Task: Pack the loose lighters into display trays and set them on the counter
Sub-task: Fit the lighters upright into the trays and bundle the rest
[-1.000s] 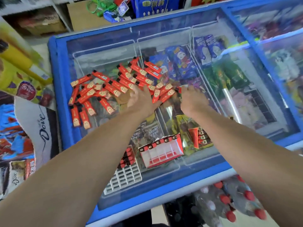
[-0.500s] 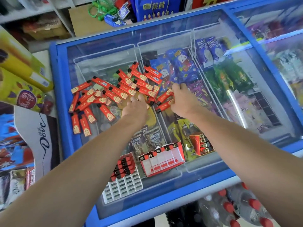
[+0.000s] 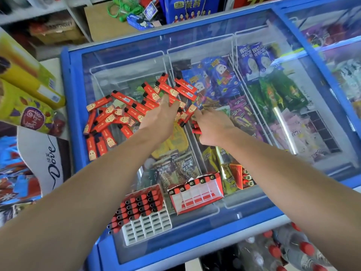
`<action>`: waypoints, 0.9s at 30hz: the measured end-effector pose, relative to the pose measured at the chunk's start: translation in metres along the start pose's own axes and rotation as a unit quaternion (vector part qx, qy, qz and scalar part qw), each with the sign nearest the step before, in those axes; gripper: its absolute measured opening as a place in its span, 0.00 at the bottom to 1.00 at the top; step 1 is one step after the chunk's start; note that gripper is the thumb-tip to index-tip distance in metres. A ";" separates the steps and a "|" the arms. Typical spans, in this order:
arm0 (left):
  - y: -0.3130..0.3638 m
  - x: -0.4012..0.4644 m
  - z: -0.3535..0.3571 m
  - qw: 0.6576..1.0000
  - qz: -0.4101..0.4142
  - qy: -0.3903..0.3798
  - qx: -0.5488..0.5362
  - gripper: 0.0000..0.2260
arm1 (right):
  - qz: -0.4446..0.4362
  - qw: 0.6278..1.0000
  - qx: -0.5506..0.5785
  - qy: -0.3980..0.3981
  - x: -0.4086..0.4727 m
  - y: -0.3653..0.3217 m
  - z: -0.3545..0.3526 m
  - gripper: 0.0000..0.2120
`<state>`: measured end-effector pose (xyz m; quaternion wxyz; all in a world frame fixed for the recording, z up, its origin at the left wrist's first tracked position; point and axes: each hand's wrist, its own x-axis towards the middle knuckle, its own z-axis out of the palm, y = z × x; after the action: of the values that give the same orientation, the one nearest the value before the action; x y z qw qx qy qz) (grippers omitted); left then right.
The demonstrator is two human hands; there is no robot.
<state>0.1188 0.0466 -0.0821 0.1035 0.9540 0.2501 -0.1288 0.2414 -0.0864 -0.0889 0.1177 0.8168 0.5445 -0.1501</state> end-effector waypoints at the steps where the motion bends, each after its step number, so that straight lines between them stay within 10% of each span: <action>1: -0.001 0.004 -0.002 0.999 0.027 -0.007 0.021 0.24 | 0.010 1.000 0.018 -0.012 -0.001 0.001 0.002 0.24; 9: 0.020 0.017 0.004 0.998 0.024 -0.049 0.026 0.34 | 0.126 0.966 0.218 -0.058 -0.007 0.014 0.007 0.10; 21: 0.031 0.000 0.003 0.997 -0.020 -0.063 0.026 0.17 | 0.161 0.783 0.600 -0.026 -0.022 0.011 -0.016 0.17; 27: 0.011 -0.034 -0.021 0.979 -0.122 -0.028 -0.163 0.18 | 0.144 0.681 0.718 0.013 -0.043 -0.004 -0.034 0.25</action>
<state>0.0994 0.0275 -0.0511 0.2483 0.8824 0.3796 -0.1248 0.2258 -0.1091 -0.0419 -0.4918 0.7210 0.1463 -0.4658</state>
